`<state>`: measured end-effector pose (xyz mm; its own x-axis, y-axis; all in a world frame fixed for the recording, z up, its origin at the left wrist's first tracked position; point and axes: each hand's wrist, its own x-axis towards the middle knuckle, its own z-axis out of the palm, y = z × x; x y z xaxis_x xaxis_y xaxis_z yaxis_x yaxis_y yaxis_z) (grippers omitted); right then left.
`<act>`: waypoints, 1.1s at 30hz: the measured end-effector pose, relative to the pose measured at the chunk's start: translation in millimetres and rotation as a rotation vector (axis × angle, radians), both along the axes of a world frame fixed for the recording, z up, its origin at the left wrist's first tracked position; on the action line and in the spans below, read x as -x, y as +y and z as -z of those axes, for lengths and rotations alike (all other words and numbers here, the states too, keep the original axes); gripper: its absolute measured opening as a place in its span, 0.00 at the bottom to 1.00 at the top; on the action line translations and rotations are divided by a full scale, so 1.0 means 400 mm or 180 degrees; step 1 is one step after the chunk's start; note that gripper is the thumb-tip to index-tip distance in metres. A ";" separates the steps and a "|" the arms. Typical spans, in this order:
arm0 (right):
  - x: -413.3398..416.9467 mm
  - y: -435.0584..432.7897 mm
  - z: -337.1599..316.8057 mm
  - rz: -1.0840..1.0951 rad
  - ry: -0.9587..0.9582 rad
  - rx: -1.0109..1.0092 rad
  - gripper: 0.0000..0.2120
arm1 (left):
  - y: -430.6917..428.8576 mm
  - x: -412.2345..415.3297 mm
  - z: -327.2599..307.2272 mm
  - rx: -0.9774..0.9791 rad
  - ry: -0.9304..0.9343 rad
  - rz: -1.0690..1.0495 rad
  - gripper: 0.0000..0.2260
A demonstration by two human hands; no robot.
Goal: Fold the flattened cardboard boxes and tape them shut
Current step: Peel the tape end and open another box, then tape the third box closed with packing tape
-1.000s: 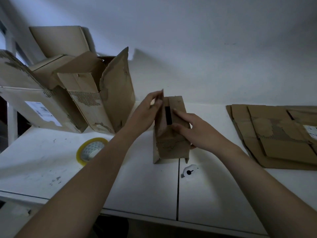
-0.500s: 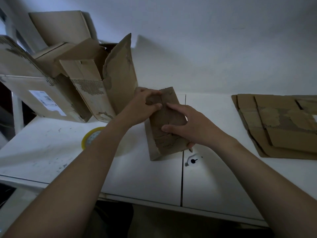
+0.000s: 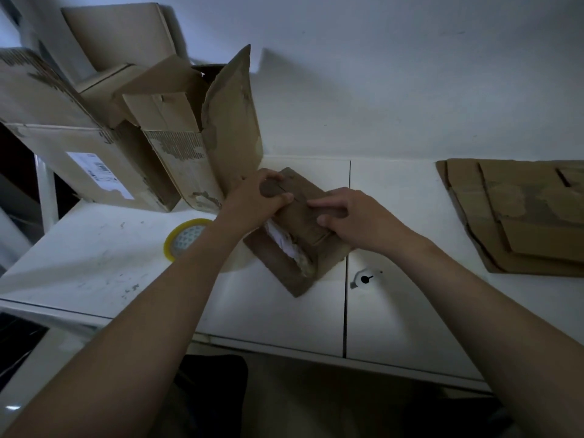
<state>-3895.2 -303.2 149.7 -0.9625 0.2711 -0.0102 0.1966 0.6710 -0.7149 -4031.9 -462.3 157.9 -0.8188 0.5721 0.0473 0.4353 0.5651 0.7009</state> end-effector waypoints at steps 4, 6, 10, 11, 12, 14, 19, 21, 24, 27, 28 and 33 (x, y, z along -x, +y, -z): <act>-0.028 -0.005 0.004 0.0021 -0.0195 -0.0156 0.33 | -0.004 -0.024 -0.005 0.0140 0.0013 -0.0116 0.19; -0.037 -0.004 0.008 0.0029 -0.0241 -0.0321 0.36 | -0.010 -0.043 -0.008 0.0259 -0.0003 -0.0176 0.20; -0.047 -0.007 -0.005 0.0001 -0.0252 -0.0737 0.32 | -0.023 -0.091 0.006 0.0581 0.0203 -0.0355 0.22; -0.052 -0.009 -0.012 -0.0005 -0.0289 -0.0874 0.31 | -0.029 -0.099 0.011 0.0637 0.0253 -0.0372 0.22; -0.057 -0.013 -0.019 -0.0002 -0.0315 -0.1033 0.31 | -0.035 -0.103 0.018 0.0677 0.0282 -0.0341 0.21; -0.066 -0.021 -0.029 0.0013 -0.0327 -0.1327 0.31 | -0.051 -0.104 0.028 0.0603 0.0278 -0.0294 0.17; -0.073 -0.035 -0.028 0.0062 -0.0288 -0.1446 0.29 | -0.114 -0.071 0.053 0.0733 0.0314 -0.0812 0.13; -0.073 -0.033 -0.025 0.0056 -0.0304 -0.1418 0.28 | -0.158 -0.046 0.076 0.1618 0.0622 -0.0977 0.17; -0.071 -0.032 -0.023 0.0039 -0.0281 -0.1432 0.28 | -0.215 -0.027 0.093 0.2670 0.0349 -0.0819 0.27; -0.069 -0.035 -0.025 -0.0023 -0.0306 -0.1548 0.28 | -0.226 -0.023 0.096 0.2466 0.0610 -0.0574 0.33; -0.068 -0.034 -0.025 -0.0025 -0.0308 -0.1596 0.28 | -0.223 -0.023 0.089 0.2176 0.0755 -0.0620 0.31; -0.064 -0.035 -0.014 0.0019 0.0023 -0.1886 0.18 | -0.188 -0.027 0.010 0.0596 0.0851 -0.0675 0.20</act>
<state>-3869.4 -317.2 155.2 -0.9604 0.2339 0.1512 0.1980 0.9552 -0.2201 -4021.0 -537.4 153.8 -0.8928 0.4103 0.1860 0.4484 0.7695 0.4547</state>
